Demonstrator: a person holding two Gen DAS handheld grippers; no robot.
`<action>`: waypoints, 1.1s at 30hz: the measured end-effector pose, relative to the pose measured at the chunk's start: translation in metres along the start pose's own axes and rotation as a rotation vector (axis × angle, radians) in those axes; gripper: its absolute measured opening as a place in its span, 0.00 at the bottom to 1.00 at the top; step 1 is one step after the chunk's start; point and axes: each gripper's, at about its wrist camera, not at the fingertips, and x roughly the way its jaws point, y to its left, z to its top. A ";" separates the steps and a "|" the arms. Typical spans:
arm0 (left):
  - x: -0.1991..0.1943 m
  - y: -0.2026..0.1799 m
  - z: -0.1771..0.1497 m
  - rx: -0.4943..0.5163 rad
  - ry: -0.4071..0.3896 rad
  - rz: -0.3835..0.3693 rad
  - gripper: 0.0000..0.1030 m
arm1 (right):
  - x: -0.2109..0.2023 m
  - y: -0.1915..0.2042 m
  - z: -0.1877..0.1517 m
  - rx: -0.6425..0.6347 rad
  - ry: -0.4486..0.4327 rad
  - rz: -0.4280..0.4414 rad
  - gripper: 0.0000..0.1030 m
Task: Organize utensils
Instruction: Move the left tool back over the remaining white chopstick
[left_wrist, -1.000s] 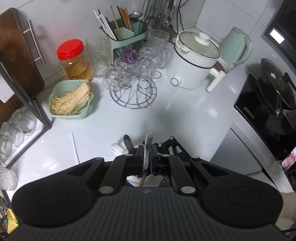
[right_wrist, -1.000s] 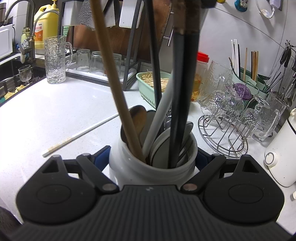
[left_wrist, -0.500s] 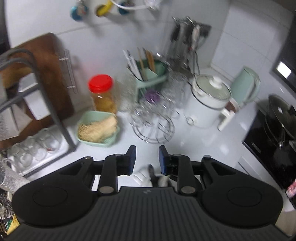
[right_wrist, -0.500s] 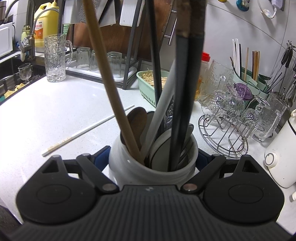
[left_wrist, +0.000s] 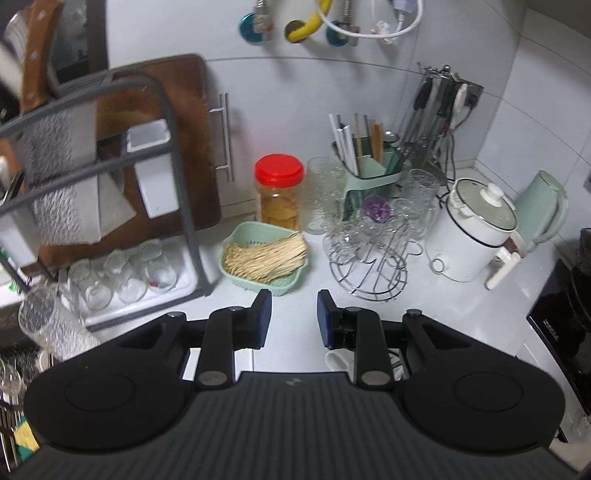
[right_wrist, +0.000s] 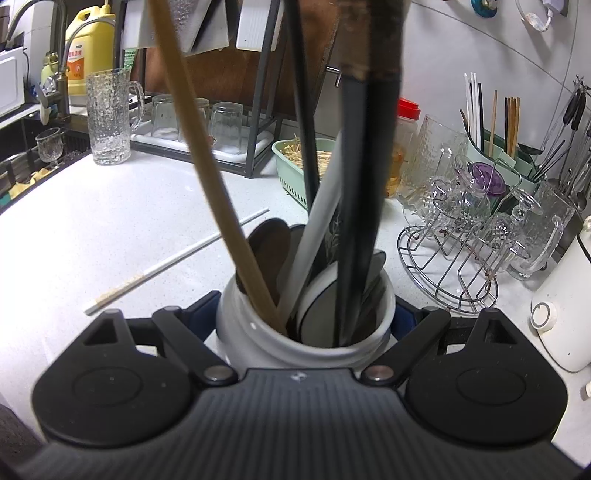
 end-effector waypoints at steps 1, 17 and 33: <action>0.001 0.002 -0.005 -0.014 -0.003 0.001 0.30 | 0.000 0.000 0.000 0.005 0.000 0.000 0.89; 0.048 0.053 -0.067 -0.181 0.076 0.108 0.30 | 0.001 0.001 0.004 0.047 -0.019 -0.031 0.87; 0.111 0.090 -0.130 -0.283 0.203 0.099 0.30 | 0.001 0.007 0.000 0.077 -0.055 -0.076 0.86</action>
